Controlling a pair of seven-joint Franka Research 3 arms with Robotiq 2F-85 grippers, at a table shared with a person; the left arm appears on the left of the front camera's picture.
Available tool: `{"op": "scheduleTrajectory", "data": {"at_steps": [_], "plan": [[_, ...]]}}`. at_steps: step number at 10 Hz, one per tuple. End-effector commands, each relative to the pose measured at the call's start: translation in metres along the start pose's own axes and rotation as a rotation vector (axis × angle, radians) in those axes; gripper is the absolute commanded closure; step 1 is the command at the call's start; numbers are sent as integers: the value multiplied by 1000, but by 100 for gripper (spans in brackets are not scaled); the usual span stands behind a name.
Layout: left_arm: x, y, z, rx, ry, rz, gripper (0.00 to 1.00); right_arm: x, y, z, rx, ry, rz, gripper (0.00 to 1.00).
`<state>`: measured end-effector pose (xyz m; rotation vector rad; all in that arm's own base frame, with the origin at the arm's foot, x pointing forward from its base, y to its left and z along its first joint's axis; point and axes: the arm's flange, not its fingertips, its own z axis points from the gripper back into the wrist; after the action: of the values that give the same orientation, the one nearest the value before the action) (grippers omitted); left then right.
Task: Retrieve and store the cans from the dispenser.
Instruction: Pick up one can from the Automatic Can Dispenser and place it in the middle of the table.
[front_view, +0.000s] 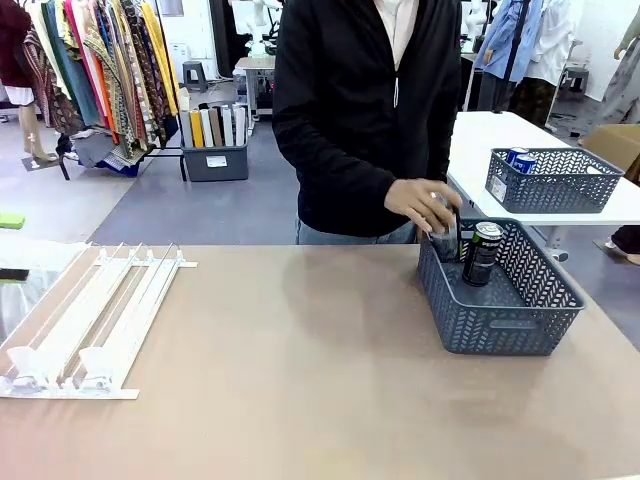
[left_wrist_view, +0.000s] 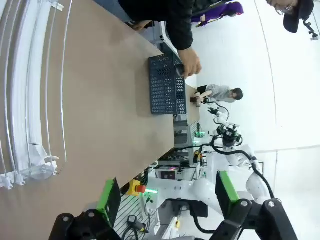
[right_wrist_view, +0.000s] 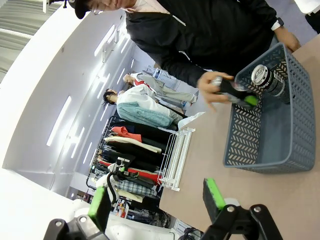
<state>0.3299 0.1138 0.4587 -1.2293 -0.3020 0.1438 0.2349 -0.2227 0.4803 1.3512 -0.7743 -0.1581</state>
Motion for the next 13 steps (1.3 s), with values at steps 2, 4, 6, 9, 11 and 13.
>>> {"op": "scheduleTrajectory", "data": {"at_steps": [2, 4, 6, 9, 11, 13], "plan": [[-1, -16, 3, 36, 21, -24, 0, 3, 3, -2, 22, -20, 12, 0], [-1, -16, 3, 36, 21, -24, 0, 3, 3, -2, 22, -20, 12, 0], [-1, -16, 3, 36, 21, -24, 0, 3, 3, -2, 22, -20, 12, 0], [-1, -16, 3, 36, 21, -24, 0, 3, 3, -2, 22, -20, 12, 0], [-1, -16, 3, 36, 21, -24, 0, 3, 3, -2, 22, -20, 12, 0], [-1, -16, 3, 36, 21, -24, 0, 3, 3, -2, 22, -20, 12, 0]]}}
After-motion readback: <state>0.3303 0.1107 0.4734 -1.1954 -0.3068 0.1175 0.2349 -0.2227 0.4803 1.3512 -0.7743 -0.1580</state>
